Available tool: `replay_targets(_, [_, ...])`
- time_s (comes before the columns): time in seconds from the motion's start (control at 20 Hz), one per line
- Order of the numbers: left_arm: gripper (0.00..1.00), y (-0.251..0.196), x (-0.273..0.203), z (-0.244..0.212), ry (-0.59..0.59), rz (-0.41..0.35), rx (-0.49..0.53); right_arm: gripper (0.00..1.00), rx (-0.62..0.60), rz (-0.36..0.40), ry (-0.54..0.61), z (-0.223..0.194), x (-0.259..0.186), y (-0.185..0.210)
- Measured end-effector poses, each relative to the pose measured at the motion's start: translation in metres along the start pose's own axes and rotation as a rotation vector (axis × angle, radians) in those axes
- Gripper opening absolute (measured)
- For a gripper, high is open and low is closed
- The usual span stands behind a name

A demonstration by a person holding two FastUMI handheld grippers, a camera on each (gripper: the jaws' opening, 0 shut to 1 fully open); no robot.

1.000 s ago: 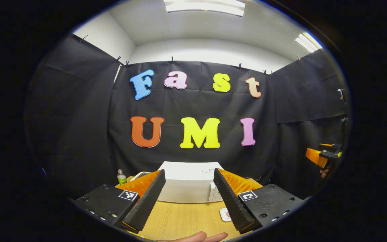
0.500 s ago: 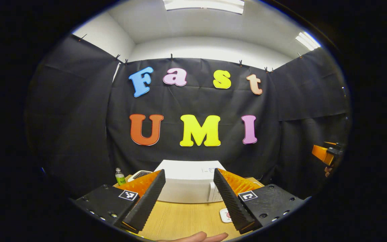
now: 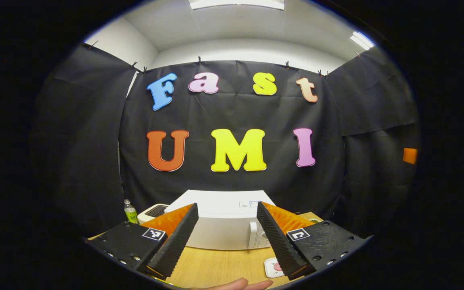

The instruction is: Open the microwave oven with the left hand, put the food in, and close the microwave oven.

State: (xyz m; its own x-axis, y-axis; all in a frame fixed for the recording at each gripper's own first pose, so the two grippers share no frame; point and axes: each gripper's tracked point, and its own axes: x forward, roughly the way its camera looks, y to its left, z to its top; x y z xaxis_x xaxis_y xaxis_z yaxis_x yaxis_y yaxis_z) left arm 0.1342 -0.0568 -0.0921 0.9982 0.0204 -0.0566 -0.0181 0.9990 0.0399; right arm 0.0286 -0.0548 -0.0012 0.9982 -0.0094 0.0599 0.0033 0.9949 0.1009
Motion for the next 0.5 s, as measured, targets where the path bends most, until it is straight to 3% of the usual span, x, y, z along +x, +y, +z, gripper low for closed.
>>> replay_targets(0.2, [0.94, -0.014, 0.061, -0.057, 0.062, -0.009, 0.006, 0.92, 0.012, -0.041, -0.029, 0.003, 0.002, -0.007])
replay_targets(0.5, [0.94, -0.040, 0.115, -0.134, 0.123, -0.057, -0.033, 0.92, 0.002, -0.044, -0.017, -0.008, 0.009, -0.013])
